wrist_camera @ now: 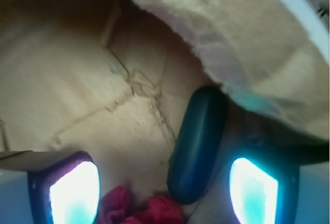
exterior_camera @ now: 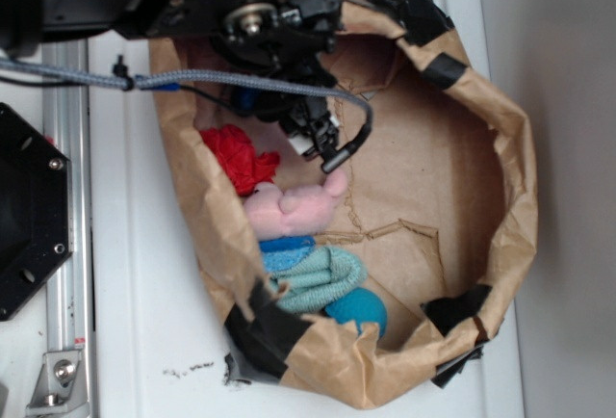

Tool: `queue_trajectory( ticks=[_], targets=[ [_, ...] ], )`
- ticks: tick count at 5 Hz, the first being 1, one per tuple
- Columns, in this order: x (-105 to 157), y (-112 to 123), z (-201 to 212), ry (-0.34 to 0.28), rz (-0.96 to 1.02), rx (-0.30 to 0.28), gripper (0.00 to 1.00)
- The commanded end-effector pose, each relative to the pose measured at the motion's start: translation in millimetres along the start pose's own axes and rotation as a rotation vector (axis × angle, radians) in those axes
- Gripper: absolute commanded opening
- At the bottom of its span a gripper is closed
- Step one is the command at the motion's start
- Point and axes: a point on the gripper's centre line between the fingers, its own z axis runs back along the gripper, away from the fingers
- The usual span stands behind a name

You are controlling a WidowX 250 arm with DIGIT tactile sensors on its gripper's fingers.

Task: Grab the plastic pickle.

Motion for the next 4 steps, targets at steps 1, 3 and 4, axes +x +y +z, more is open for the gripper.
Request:
queue_trajectory(
  ticks=[1,3,4],
  targets=[
    [5.1,12.9,-13.9,-0.034,-0.015,0.006,1.0],
    [0.7,-24.4,-1.9,-0.074,-0.107,0.025,1.0],
    [-3.1,-38.8,21.1,-0.112,-0.12,0.007,1.0]
  ],
)
